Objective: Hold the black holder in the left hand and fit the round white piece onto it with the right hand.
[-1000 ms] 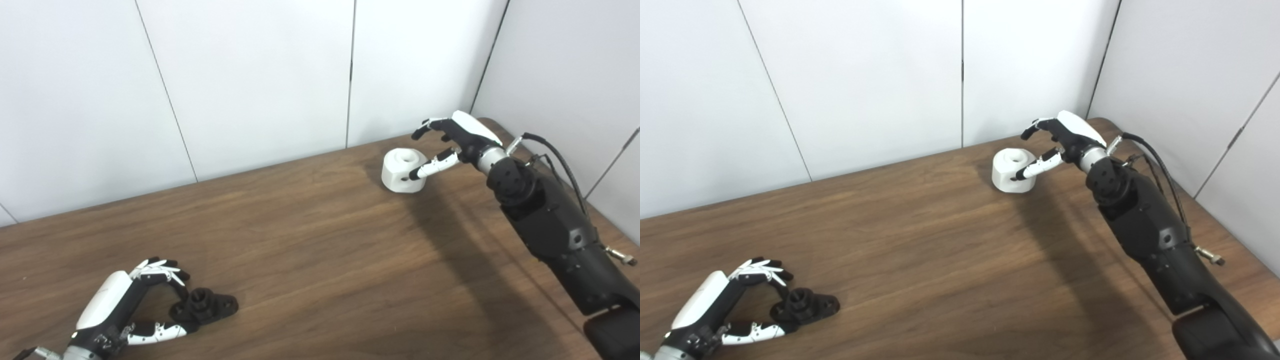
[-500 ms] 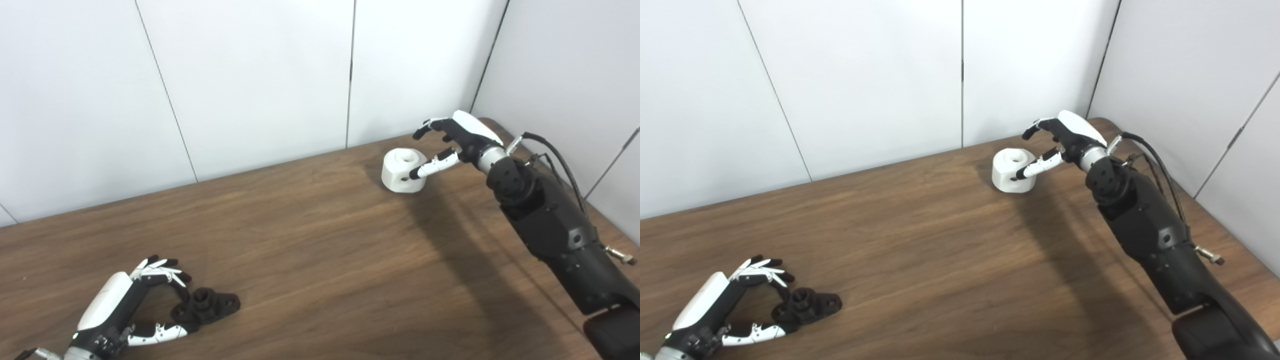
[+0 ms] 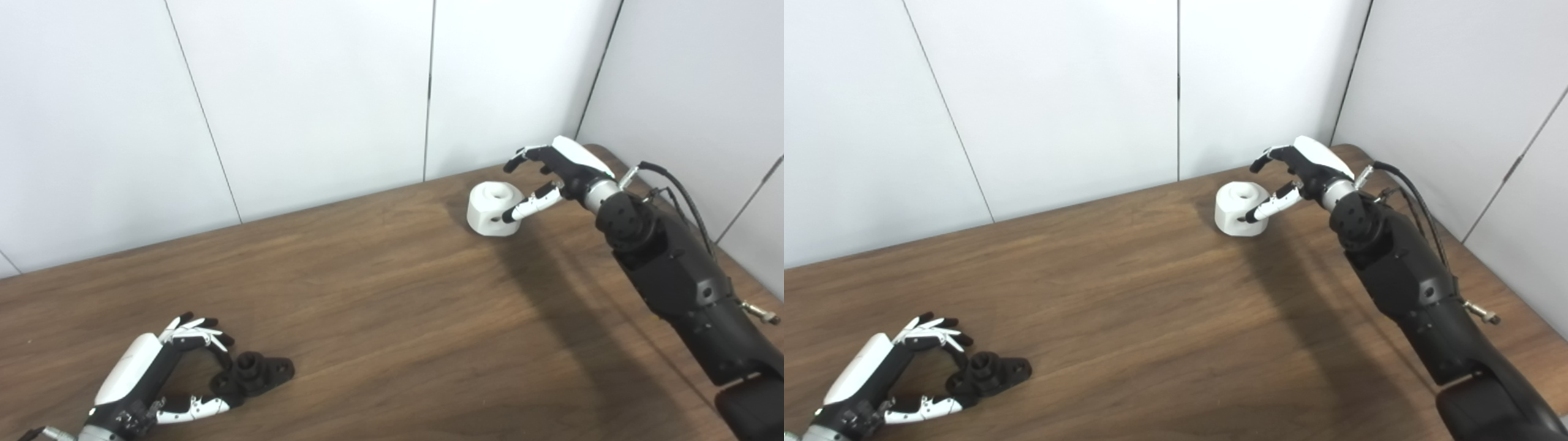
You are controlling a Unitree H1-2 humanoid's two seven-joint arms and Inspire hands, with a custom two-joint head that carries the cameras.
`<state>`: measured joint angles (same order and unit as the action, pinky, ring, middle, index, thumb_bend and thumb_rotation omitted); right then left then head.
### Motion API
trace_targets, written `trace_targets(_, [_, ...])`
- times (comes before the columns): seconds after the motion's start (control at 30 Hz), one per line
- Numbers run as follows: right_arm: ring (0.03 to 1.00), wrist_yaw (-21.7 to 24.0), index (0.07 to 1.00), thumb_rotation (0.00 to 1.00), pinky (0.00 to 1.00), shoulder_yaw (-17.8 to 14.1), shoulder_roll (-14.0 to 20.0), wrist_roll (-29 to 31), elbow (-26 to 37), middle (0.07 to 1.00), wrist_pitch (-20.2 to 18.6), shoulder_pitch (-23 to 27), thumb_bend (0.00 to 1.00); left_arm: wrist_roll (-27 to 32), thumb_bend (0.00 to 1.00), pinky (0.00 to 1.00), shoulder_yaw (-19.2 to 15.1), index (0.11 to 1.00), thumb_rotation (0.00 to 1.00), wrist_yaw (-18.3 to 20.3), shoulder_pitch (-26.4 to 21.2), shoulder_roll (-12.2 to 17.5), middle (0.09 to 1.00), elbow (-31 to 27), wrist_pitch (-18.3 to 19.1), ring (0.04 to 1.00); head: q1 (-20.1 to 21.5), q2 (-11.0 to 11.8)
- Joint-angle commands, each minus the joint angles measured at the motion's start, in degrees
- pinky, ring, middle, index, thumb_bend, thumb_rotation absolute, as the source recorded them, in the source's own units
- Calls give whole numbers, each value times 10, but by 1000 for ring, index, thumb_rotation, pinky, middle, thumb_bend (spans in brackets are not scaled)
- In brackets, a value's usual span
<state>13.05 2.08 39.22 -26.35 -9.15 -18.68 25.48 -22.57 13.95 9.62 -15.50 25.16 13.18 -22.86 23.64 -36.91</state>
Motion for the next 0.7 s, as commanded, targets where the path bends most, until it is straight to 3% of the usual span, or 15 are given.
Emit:
trace_targets(0.0, [903,-10,701,227,806,-5,19,-5,8,895,16,23,892,-6,517,999,2,485,39,11,2,7,696,-9,1,875,1,-1])
trace_targets(0.47, [865,-18,698,193,726,13,19,-19,-18,887,61,22,890,-4,517,993,0,485,39,17,7,8,696,-27,17,873,-2,-3])
trace_targets(0.67, [881,-16,699,193,758,16,12,-28,-23,888,52,22,883,-2,517,999,-2,485,40,17,10,8,697,-30,20,874,-3,-3])
